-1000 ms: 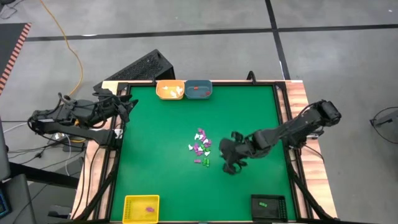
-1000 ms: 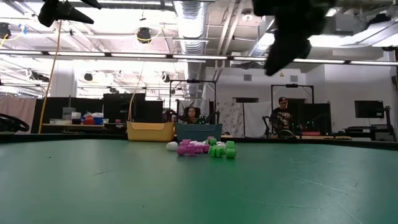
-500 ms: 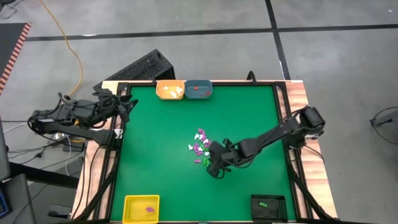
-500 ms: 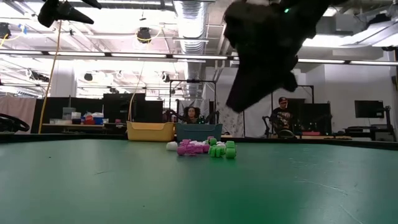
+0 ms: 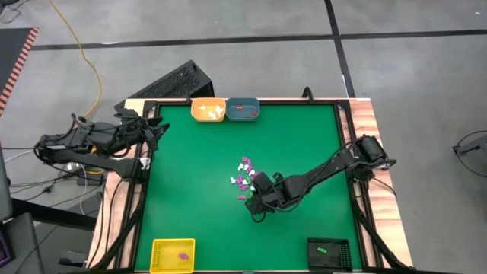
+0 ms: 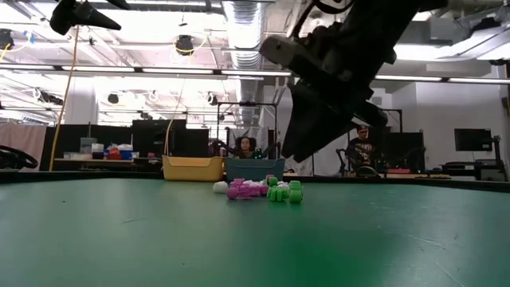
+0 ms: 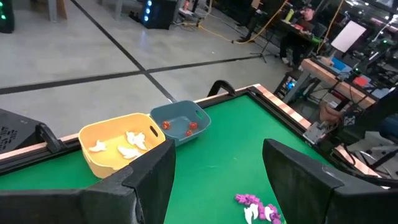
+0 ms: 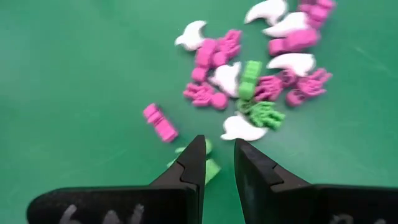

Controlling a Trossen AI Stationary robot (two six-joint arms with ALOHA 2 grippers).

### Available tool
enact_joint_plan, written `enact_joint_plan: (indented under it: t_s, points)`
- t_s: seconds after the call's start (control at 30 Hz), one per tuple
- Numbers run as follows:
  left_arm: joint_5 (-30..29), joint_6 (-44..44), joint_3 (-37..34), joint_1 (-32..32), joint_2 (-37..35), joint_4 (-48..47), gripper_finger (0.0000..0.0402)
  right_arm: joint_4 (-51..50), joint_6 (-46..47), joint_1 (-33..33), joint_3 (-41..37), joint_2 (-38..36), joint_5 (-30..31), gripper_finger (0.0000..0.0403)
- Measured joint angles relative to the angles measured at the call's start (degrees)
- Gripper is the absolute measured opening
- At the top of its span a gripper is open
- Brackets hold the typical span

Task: Sort Halloween decoration
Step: Put the green skeleton into the black bin

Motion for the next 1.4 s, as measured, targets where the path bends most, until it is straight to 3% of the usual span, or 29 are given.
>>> enact_joint_plan:
  t_s: [0.57, 0.8, 1.03, 1.4]
  points:
    - [2.51, 1.57, 0.00, 0.00, 0.00, -0.02, 0.0231, -0.29, 14.31, 4.75, -0.02, 0.00, 5.48, 0.0082]
    - [2.49, 2.05, 0.00, 0.00, 0.00, -0.11, 0.0231, 5.27, 15.22, 4.54, 0.82, 5.60, 4.99, 0.0082]
    - [2.78, 2.01, 0.00, 0.01, 0.00, -0.08, 0.0231, 1.75, 15.15, 4.56, 5.84, 10.29, 5.81, 0.0082]
    - [2.82, 2.01, 0.00, 0.00, 0.00, -0.02, 0.0231, -9.32, 21.55, 7.07, 6.15, 9.06, 5.29, 0.0082]
